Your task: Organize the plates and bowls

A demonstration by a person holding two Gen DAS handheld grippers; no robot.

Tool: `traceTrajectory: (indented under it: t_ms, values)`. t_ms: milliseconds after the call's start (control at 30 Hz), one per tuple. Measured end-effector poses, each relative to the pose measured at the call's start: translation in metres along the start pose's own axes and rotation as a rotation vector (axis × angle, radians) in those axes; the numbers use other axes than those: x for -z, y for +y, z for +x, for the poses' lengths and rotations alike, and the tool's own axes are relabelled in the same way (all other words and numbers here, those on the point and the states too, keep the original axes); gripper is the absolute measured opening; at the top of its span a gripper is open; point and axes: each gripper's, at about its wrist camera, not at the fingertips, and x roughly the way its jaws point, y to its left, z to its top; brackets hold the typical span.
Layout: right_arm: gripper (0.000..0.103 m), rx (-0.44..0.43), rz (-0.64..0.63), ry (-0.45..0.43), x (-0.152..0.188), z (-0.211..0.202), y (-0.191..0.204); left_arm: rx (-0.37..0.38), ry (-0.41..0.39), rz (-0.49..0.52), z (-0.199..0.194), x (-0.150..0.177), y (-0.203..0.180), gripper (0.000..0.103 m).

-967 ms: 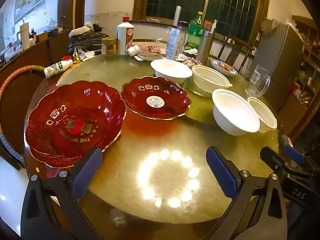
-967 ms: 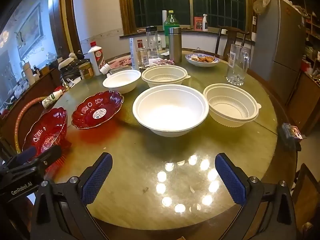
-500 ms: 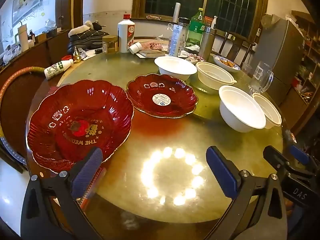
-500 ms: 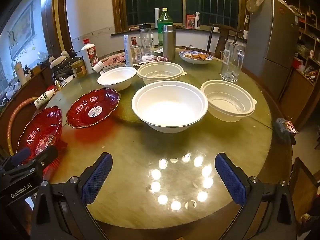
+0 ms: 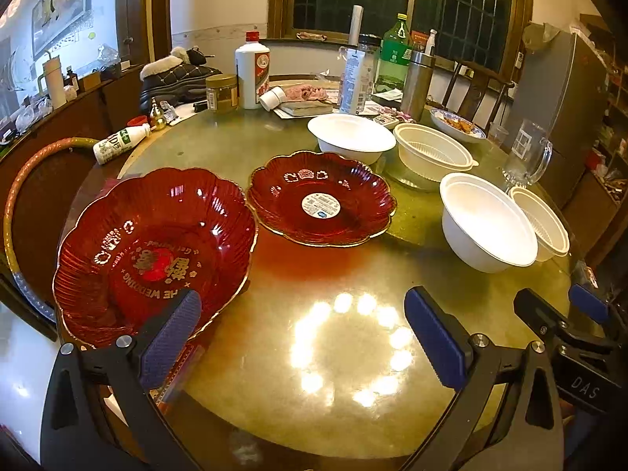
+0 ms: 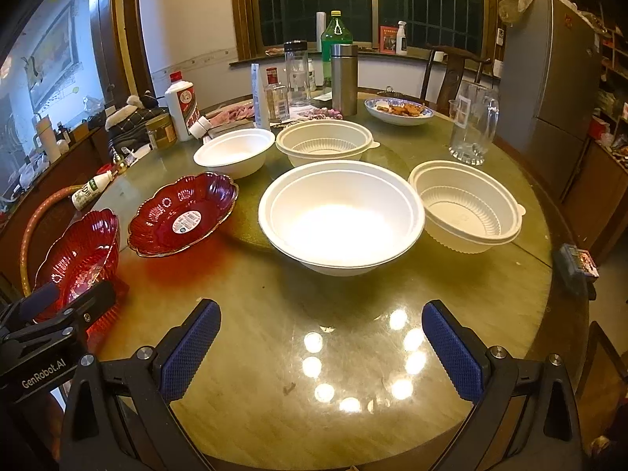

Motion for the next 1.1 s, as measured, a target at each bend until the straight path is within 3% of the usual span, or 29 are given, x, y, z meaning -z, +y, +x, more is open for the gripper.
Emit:
traceTrajectory:
  t_ms: [1100]
  values:
    - [0.103, -0.014, 0.010, 0.012, -0.001, 0.015, -0.007, -0.014, 0.007, 0.018, 0.005, -0.002, -0.011, 0.103]
